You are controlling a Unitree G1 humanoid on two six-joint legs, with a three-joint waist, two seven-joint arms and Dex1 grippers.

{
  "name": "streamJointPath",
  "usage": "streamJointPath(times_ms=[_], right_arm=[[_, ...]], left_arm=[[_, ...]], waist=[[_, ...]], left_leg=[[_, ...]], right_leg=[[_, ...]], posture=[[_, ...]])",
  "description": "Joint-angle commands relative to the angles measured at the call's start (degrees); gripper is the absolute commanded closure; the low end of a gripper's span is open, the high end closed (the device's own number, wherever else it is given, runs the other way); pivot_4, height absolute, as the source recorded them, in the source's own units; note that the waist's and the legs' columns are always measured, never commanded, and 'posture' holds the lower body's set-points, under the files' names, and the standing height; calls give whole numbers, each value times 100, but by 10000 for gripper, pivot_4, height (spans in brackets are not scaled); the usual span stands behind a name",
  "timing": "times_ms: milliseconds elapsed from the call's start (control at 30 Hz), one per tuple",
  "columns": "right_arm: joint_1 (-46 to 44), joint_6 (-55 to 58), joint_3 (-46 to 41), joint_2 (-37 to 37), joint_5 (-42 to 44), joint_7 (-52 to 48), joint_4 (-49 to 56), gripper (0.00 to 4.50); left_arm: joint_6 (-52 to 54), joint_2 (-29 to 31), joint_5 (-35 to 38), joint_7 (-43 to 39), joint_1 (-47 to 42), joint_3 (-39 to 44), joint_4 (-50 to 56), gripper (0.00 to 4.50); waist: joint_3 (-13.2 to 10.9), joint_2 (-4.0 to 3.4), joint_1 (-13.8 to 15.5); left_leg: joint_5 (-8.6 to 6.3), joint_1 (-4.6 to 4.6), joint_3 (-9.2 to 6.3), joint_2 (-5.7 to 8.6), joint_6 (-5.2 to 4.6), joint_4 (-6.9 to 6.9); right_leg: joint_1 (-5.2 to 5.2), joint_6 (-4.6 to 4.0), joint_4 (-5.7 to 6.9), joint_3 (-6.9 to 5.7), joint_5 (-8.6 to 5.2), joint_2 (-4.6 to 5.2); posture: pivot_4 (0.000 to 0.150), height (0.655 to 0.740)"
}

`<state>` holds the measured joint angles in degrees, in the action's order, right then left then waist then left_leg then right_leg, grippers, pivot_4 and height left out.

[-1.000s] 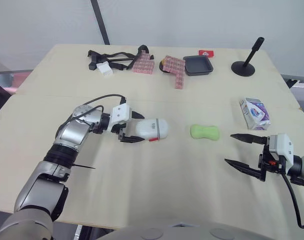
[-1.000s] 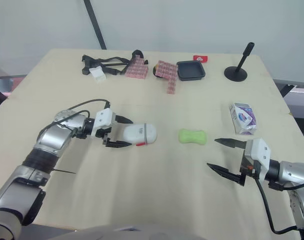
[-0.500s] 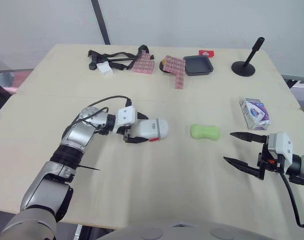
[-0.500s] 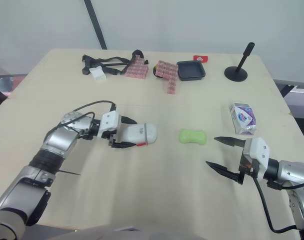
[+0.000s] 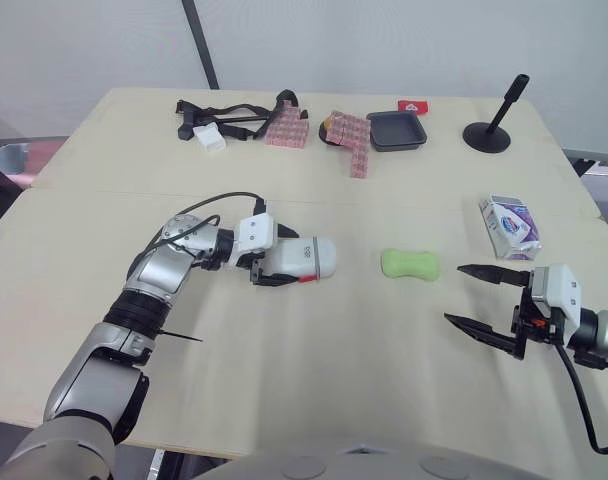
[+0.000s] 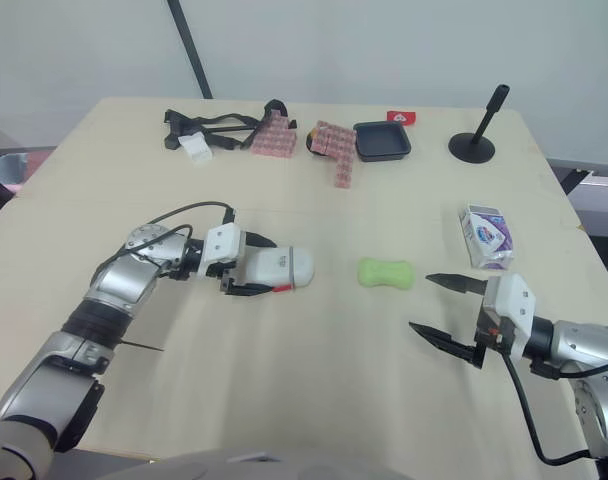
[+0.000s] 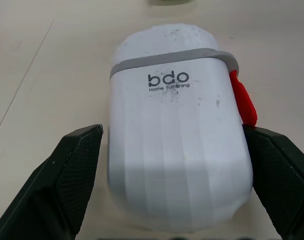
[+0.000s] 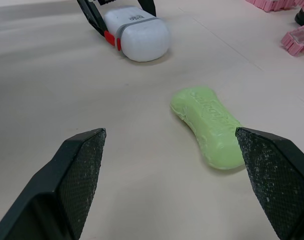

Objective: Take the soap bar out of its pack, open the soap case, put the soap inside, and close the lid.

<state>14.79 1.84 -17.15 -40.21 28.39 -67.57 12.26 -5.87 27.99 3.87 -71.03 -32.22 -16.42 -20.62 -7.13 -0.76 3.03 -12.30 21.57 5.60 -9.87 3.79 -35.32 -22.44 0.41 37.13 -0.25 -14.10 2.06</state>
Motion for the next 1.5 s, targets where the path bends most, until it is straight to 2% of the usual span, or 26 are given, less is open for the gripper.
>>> streamJointPath(times_ms=[33,333,467,700,1033,1300,1433,1500], right_arm=[[5,-61,-58,-33,79,22,177,496],[-5,-66,-49,-60,77,0,159,496],[-10,-78,-49,-63,69,-13,134,0],[11,-138,-41,-58,63,-43,122,0],[-117,-162,71,65,625,-356,532,0],[8,7,127,-139,605,-568,663,0],[-138,1029,42,-343,969,62,954,0],[-379,2290,-93,-609,1931,710,1288,0]], left_arm=[[-126,8,-5,20,-75,44,-11,0],[-171,-17,38,-59,-125,45,-147,0],[-212,-33,13,-64,-119,30,-172,10261],[-261,-50,-5,-28,-78,25,-137,10261],[-331,-87,18,12,-134,52,-276,10261],[-543,-115,27,35,-88,70,-267,10261],[-807,-174,267,97,31,241,-22,10261],[-1014,-194,456,96,227,316,350,10261]], waist=[[0,0,-2],[0,0,0],[0,0,0],[0,0,3],[0,0,4],[0,1,17],[-1,1,5],[-2,2,-15]], left_leg=[[0,0,0,0,0,0],[0,0,0,0,0,0],[0,1,0,0,0,0],[0,0,0,0,0,0],[0,-1,0,0,-1,-1],[-1,0,-1,0,-4,-1],[-1,1,-1,1,-4,-1],[-1,0,-1,0,-4,0]], right_leg=[[0,0,0,0,0,0],[0,0,0,0,0,0],[0,0,0,0,0,0],[0,0,0,-1,0,1],[0,0,1,-1,0,1],[0,0,0,-4,0,4],[0,0,-1,-3,0,4],[0,0,0,-3,0,3]], posture=[[1500,7400],[1500,7400],[1500,7400],[1500,7400],[1500,7400],[1500,7400],[1500,7400],[1500,7400]])
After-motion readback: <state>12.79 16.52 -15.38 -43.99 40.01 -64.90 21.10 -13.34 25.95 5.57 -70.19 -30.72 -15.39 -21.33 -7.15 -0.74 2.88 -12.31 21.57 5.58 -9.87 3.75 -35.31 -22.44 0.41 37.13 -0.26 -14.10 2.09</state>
